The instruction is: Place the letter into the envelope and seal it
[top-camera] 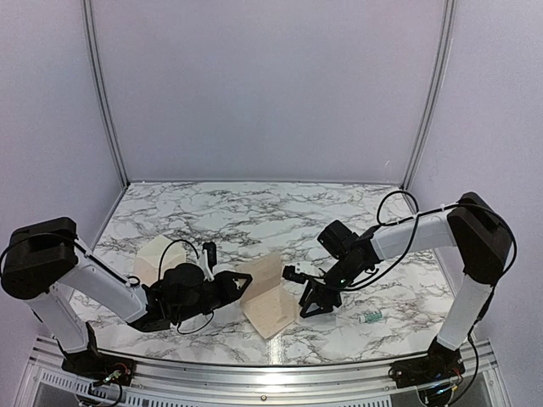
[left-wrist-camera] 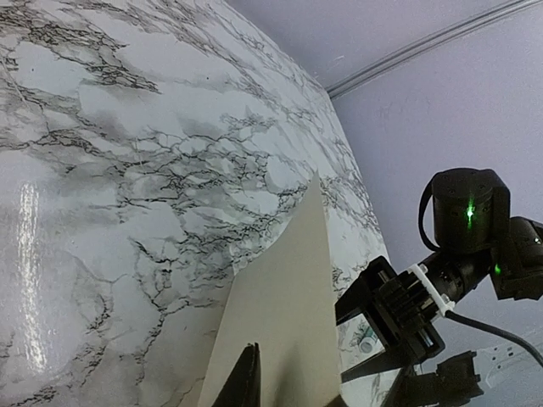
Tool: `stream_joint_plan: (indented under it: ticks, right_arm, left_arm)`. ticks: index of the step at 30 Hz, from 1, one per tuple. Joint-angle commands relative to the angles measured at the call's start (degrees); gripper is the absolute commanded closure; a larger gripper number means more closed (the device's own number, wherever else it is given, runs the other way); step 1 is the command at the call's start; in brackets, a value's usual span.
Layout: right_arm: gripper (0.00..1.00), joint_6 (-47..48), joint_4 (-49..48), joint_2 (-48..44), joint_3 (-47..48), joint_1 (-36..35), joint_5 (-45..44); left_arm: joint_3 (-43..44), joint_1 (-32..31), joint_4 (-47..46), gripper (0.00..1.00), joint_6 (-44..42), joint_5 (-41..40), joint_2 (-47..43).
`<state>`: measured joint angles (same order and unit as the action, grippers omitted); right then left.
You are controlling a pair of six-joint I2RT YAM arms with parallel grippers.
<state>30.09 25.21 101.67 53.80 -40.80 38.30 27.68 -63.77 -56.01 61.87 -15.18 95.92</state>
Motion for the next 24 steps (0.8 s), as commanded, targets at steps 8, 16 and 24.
stream_joint_plan:
  ticks: [8, 16, 24]
  right_arm:
    - [0.54, 11.07, 16.75, -13.53, 7.52, 5.52, -4.85]
    - [0.51, 15.69, 24.53, -19.17, 20.85, 5.62, -9.97]
    - [0.17, 23.39, 28.13, -19.81, 27.16, 4.11, -13.06]
  left_arm:
    - [8.91, -0.22, 21.44, 1.0, -30.4, -1.53, -8.49]
    - [18.25, -0.22, 32.71, 1.0, -46.07, 12.92, -9.27]
    - [23.8, -0.76, 39.4, 1.0, -52.72, 24.43, -9.05]
